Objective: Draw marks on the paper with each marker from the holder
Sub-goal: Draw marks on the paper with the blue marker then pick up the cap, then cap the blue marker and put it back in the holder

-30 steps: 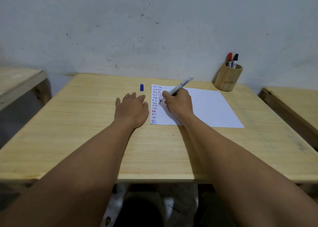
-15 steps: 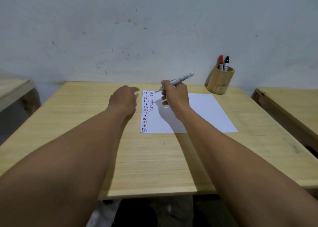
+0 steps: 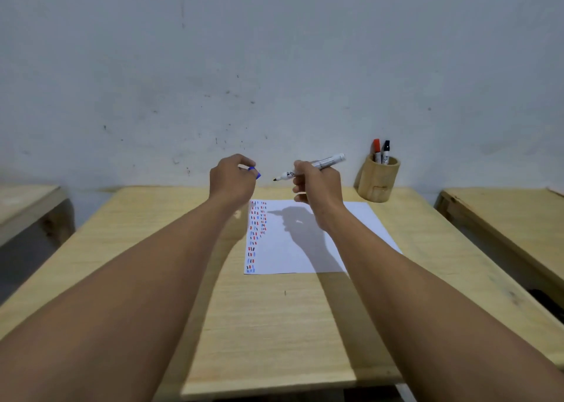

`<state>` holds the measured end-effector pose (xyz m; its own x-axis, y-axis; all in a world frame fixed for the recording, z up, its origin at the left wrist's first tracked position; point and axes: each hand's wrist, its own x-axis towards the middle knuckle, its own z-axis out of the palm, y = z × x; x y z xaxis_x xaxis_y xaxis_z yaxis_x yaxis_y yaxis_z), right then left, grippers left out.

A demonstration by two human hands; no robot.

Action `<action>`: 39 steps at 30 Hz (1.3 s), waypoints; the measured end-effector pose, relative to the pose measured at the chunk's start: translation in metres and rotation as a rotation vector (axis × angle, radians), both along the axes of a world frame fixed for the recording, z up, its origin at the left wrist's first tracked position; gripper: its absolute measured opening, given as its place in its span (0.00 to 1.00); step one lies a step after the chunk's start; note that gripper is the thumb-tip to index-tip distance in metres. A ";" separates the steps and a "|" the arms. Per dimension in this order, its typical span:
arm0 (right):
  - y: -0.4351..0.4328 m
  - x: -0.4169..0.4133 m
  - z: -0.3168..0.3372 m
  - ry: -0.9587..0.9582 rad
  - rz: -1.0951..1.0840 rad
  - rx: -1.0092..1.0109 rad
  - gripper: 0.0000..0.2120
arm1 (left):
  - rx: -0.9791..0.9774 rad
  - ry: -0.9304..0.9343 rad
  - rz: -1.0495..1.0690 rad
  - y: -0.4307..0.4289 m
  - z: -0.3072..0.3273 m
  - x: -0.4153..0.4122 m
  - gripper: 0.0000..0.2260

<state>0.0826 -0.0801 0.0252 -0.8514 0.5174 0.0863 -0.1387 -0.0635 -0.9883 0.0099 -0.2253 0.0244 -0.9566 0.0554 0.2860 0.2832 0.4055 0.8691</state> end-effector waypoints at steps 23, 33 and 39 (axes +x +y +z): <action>0.039 0.020 0.048 0.165 0.083 -0.268 0.05 | 0.463 -0.356 -0.214 0.044 0.054 0.022 0.07; 0.059 0.027 0.050 0.191 0.170 -0.309 0.02 | 0.437 -0.249 -0.207 0.050 0.062 0.022 0.02; 0.071 0.032 0.038 0.016 0.185 0.086 0.08 | 0.393 -0.115 -0.199 0.057 0.069 0.020 0.04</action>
<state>0.1149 -0.0087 0.0636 -0.9295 0.3421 0.1376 -0.1481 -0.0049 -0.9890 0.0294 -0.1679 0.0939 -0.9651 0.1505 0.2142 0.2147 -0.0136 0.9766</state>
